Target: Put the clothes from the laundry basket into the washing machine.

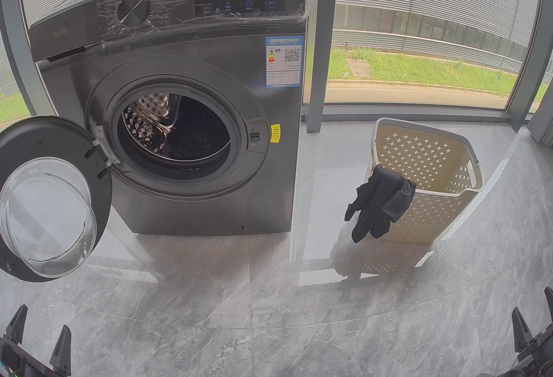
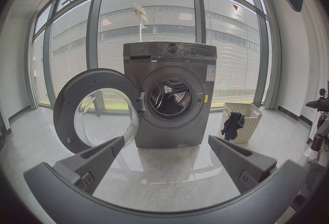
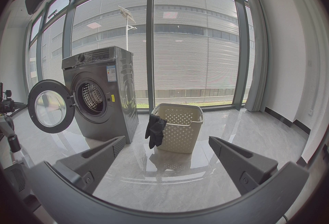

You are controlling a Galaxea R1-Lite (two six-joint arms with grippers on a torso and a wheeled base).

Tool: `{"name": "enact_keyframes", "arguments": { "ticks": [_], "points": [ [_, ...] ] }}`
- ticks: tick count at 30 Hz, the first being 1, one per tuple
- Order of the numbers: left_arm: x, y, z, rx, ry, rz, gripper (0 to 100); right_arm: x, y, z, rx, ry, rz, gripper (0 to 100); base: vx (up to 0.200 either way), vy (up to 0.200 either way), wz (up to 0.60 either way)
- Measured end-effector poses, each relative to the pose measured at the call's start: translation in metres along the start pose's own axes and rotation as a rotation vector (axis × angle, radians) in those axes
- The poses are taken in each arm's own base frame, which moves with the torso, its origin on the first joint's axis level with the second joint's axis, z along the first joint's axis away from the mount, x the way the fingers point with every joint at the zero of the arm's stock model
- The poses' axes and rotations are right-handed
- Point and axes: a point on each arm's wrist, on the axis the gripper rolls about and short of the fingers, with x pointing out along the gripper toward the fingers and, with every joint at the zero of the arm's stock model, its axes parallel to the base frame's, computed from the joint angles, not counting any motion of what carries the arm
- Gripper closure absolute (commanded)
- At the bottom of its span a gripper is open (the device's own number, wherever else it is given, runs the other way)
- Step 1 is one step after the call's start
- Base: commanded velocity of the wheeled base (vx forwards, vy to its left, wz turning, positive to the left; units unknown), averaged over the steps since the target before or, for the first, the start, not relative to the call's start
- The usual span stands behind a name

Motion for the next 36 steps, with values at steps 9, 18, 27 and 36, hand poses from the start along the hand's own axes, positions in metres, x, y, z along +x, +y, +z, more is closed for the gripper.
{"name": "enact_keyframes", "arguments": {
  "ticks": [9, 18, 27, 36],
  "points": [
    [0.0000, -0.0005, -0.0018, 0.023, 0.018, -0.024, 0, 0.0000, 0.0000, 0.0000, -0.001, 0.000, 0.003, 0, 0.000, 0.000, 0.00],
    [0.0000, -0.0005, -0.0018, 0.019, 0.017, -0.025, 0, 0.0000, 0.0000, 0.0000, -0.001, 0.000, 0.003, 0, 0.000, -0.133, 0.00],
    [0.0000, -0.0006, -0.0017, 0.019, 0.017, -0.028, 0, 0.0001, 0.0000, 0.0000, -0.001, 0.000, 0.003, 0, 0.133, 0.000, 0.00],
    [0.0000, -0.0005, -0.0018, 0.017, 0.018, -0.026, 0, 0.0001, 0.0000, 0.0000, -0.001, 0.001, 0.003, 0, 0.133, 0.000, 0.00]
  ]
}}
